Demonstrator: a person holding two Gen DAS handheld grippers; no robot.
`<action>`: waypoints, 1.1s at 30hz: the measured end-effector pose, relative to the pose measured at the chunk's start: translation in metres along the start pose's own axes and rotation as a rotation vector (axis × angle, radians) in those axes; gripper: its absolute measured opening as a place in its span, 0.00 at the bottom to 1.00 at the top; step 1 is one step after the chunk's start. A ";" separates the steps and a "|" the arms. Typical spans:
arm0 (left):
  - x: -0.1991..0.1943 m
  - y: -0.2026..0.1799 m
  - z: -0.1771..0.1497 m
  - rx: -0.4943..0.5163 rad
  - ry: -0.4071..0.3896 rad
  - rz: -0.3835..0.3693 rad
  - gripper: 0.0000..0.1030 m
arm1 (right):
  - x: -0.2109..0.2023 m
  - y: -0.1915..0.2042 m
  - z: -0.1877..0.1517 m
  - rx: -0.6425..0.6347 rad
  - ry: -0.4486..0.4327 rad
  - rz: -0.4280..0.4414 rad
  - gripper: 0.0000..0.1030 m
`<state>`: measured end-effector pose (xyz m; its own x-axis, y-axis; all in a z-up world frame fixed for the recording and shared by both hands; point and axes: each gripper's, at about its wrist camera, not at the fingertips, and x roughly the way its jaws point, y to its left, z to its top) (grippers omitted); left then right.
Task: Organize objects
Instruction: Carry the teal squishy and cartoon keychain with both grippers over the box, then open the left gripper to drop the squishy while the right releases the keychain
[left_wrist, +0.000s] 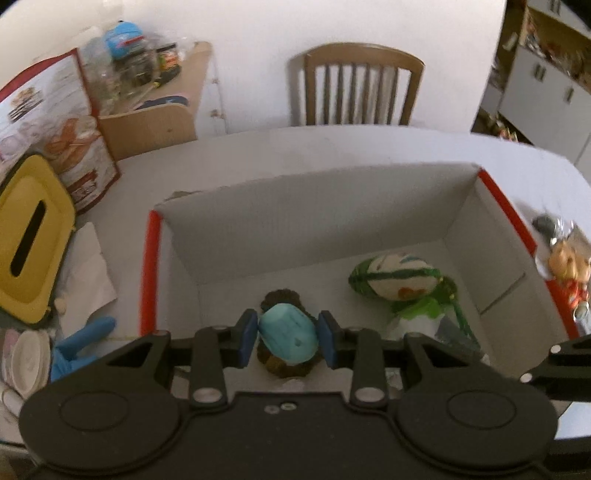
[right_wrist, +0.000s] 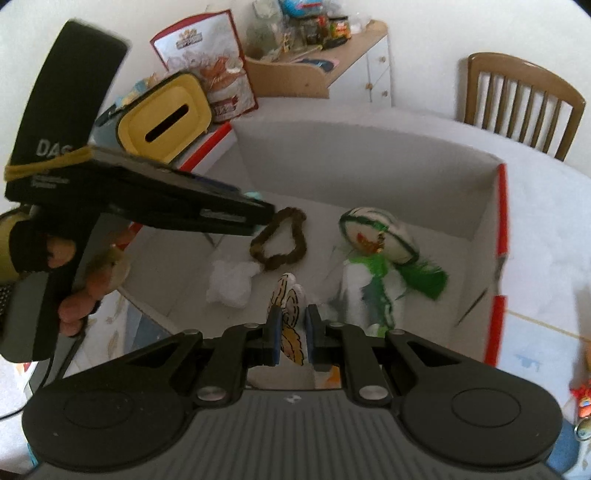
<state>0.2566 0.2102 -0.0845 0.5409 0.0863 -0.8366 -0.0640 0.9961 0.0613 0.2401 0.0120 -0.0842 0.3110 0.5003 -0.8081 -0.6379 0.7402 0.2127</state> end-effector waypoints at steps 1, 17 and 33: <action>0.003 -0.001 0.001 0.011 0.005 0.005 0.33 | 0.003 0.002 0.000 -0.010 0.006 -0.009 0.12; 0.046 0.003 0.010 -0.014 0.215 -0.025 0.32 | 0.027 -0.001 0.005 0.013 0.059 0.001 0.12; 0.046 0.003 0.012 -0.038 0.237 -0.023 0.52 | 0.014 -0.004 0.006 0.065 0.067 0.017 0.18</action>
<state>0.2910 0.2171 -0.1162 0.3306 0.0515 -0.9424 -0.0878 0.9959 0.0236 0.2510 0.0187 -0.0927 0.2514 0.4837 -0.8384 -0.5954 0.7602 0.2601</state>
